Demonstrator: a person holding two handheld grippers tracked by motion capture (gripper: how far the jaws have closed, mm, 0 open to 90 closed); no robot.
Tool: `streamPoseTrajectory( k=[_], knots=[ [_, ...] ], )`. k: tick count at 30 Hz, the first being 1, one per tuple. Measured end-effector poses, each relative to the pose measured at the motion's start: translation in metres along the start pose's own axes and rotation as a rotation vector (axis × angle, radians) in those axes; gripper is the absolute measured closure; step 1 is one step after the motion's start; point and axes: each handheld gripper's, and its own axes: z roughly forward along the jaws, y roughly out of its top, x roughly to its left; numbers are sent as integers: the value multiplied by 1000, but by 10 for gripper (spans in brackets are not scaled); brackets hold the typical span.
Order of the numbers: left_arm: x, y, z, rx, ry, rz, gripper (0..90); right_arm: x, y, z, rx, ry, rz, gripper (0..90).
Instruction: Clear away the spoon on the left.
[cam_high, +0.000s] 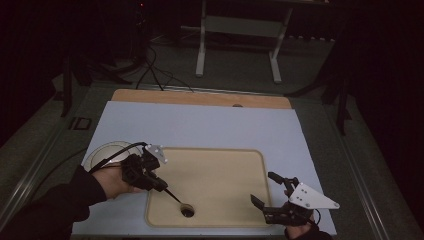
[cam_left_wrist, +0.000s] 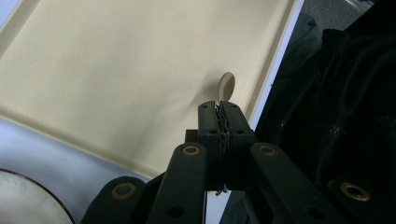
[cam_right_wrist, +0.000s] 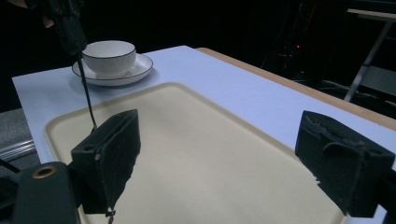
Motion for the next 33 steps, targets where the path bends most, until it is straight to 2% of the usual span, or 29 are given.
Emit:
streamPoseTrajectory(
  k=[3,8,18,23,28,33],
  knots=[
    [3,5,1,-4,-2,4,859,0,0,0,1,0,4,143],
    [7,13,6,-16,-4,11,862,0,0,0,0,1,1,143],
    [20,29,18,-109,-31,2,861,0,0,-1,1,1,1,143],
    [27,36,25,-144,-33,13,862,0,0,-1,1,1,1,143],
    [36,42,33,-160,-46,0,857,0,0,-1,1,2,1,143],
    [45,45,42,-183,-40,-29,846,0,-1,-1,0,5,3,143]
  ],
)
